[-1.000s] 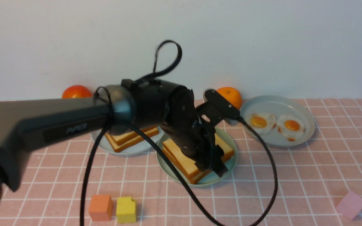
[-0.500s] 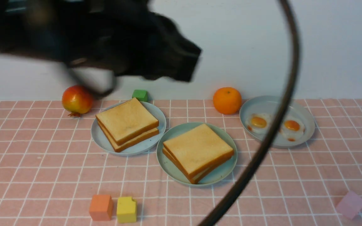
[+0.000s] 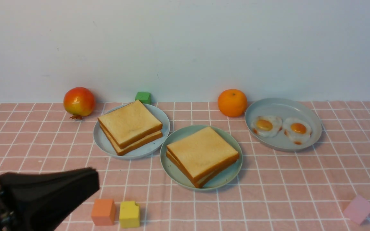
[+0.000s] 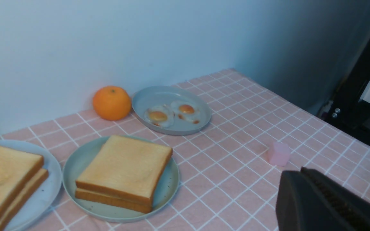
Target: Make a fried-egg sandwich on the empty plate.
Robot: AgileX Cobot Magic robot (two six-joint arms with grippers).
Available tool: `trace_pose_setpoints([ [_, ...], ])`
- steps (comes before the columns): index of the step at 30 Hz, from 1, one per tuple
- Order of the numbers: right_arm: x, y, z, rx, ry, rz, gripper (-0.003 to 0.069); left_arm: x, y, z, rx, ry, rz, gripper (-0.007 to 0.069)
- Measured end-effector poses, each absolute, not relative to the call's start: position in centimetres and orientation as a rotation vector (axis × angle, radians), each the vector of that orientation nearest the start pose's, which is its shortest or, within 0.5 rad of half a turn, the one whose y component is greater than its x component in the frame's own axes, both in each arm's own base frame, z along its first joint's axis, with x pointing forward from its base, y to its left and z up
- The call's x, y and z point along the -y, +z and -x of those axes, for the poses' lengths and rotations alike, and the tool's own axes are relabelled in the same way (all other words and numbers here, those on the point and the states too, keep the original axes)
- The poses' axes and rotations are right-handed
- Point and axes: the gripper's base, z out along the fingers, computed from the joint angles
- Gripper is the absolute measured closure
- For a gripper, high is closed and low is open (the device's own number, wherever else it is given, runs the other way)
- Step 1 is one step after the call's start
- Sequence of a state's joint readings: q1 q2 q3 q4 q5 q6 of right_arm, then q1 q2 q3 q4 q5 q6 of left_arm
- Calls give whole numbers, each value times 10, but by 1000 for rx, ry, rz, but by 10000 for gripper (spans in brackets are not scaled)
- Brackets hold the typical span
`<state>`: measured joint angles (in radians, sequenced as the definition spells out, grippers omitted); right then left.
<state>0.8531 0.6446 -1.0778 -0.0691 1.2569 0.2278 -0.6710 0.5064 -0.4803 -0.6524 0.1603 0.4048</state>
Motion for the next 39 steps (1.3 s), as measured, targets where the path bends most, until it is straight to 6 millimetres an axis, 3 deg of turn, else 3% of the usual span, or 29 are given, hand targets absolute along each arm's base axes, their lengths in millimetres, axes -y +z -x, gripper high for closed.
trace_pose_setpoints([
  [17, -52, 406, -49, -2261, 511, 689, 660, 75, 316, -76, -1664, -777, -479, 612],
  [21, -46, 407, -50, -2273, 501, 593, 658, 75, 316, -76, -1665, -777, -480, 612],
  [26, -27, 405, -46, -2216, 425, 340, 658, 75, 316, -76, -1665, -778, -479, 612],
  [28, -21, 392, -44, -2116, 369, 252, 658, 75, 316, -76, -1666, -778, -480, 612],
  [32, -15, 340, -49, -1927, 273, 132, 658, 75, 316, -75, -1668, -779, -482, 612],
  [35, -10, 276, -52, -1832, 199, 41, 658, 75, 316, -75, -1671, -780, -485, 612],
  [37, -7, 222, -52, -1814, 163, -6, 658, 75, 315, -75, -1677, -782, -491, 612],
  [39, -7, 204, -52, -1814, 153, -16, 658, 76, 315, -75, -1678, -782, -492, 612],
])
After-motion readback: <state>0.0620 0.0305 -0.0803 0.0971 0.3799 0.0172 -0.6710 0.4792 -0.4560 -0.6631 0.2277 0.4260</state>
